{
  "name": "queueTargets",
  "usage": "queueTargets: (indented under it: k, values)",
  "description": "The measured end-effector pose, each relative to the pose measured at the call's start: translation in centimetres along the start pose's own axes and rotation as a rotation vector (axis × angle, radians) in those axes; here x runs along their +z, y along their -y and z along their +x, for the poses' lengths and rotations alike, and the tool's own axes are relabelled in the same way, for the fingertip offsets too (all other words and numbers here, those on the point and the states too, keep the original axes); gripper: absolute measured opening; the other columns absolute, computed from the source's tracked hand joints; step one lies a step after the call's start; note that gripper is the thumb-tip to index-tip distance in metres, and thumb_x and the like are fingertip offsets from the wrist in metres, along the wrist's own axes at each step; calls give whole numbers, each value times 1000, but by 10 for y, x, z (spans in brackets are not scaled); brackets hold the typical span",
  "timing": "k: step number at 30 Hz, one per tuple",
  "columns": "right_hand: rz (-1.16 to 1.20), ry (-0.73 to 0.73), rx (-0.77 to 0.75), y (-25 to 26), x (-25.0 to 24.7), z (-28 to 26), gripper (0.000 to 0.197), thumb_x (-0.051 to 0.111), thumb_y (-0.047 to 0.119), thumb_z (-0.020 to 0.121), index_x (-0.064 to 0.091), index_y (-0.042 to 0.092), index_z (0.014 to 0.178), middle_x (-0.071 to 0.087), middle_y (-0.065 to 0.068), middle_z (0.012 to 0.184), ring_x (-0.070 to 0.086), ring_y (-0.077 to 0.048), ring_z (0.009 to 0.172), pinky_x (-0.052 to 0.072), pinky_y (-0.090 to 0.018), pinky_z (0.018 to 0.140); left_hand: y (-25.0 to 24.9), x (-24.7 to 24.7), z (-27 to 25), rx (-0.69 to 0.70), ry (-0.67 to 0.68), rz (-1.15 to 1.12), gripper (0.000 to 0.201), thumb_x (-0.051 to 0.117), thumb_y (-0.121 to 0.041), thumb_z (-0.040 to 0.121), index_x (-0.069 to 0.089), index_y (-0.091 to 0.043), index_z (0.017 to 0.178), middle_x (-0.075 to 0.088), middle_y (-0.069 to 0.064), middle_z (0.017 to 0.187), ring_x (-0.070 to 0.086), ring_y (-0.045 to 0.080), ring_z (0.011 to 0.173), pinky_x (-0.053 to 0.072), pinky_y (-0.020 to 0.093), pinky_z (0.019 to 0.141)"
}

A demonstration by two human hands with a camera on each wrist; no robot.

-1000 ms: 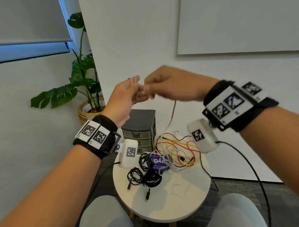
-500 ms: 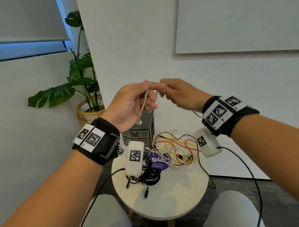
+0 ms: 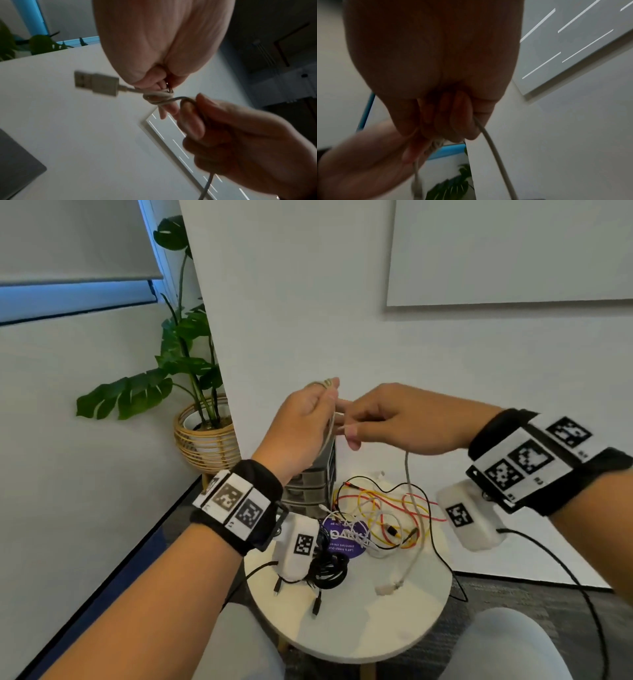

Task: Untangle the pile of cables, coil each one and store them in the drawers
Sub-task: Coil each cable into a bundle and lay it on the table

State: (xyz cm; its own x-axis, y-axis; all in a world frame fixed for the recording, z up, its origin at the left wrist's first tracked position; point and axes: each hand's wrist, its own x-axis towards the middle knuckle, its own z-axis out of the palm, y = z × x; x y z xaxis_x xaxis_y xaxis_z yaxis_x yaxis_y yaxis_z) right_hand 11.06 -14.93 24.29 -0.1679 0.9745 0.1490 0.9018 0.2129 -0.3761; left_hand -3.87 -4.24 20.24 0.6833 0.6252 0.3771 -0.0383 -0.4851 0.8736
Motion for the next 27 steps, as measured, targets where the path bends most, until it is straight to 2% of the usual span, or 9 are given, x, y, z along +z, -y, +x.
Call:
queueTargets:
  k: [2,4,8,11,14,18,20,24,27]
  values:
    - [-5,-82,6,-9,-14,-1,22,59,26,102,70,17,84,56,15,63,45,-4,60,34,-19,60,0,-5,1,26,71,101,39,36,-18,111,68,3,104,69,-8,71,65,1,66,51,26,71]
    - [21,-194,51,-22,-24,-4,20,60,30,101,68,19,85,55,15,65,43,-4,60,35,-21,61,-3,-8,0,-6,130,90,40,35,-17,110,68,4,100,54,-4,56,45,7,45,39,23,54]
    - [143,-301,90,-36,-12,-9,26,53,34,104,60,24,81,49,16,64,40,-2,61,35,-18,61,-7,-13,-3,-86,290,-182,46,38,-26,110,70,7,115,29,-4,53,22,8,44,17,22,46]
    - [231,-289,134,-34,19,-10,36,38,33,110,60,32,82,50,26,62,43,5,59,35,-11,61,-8,-12,-4,-49,332,-466,47,42,-25,107,60,14,126,33,-4,55,19,8,44,14,24,49]
    - [213,-204,171,-33,55,-12,36,34,33,111,62,18,95,52,30,66,46,7,62,35,-13,61,-8,-10,-1,-29,153,-653,42,41,-22,109,57,9,132,55,-4,62,39,5,45,28,19,50]
    - [84,-131,79,-21,71,-6,31,39,34,109,63,20,96,59,14,75,53,-1,70,38,-20,66,2,-2,2,-68,-61,-496,25,46,-22,109,63,-6,117,78,8,91,75,14,81,57,19,70]
    - [-61,-113,46,-13,61,-2,32,43,35,108,60,18,87,53,12,66,51,-2,62,34,-24,62,11,2,2,-48,-64,-329,22,42,-22,110,63,-14,112,79,9,102,76,13,93,58,20,78]
    - [-250,-151,-15,-3,28,-4,16,58,28,101,73,23,98,62,14,70,57,-2,62,42,-26,63,17,0,2,-4,50,-5,32,39,-17,111,64,0,123,64,-7,124,67,-14,91,51,9,77]
    - [-232,-256,-55,1,10,-6,4,69,25,93,71,25,89,63,8,74,56,-8,67,43,-30,65,14,1,-4,-27,215,-51,43,33,-26,112,66,-1,102,74,8,94,68,19,73,56,45,76]
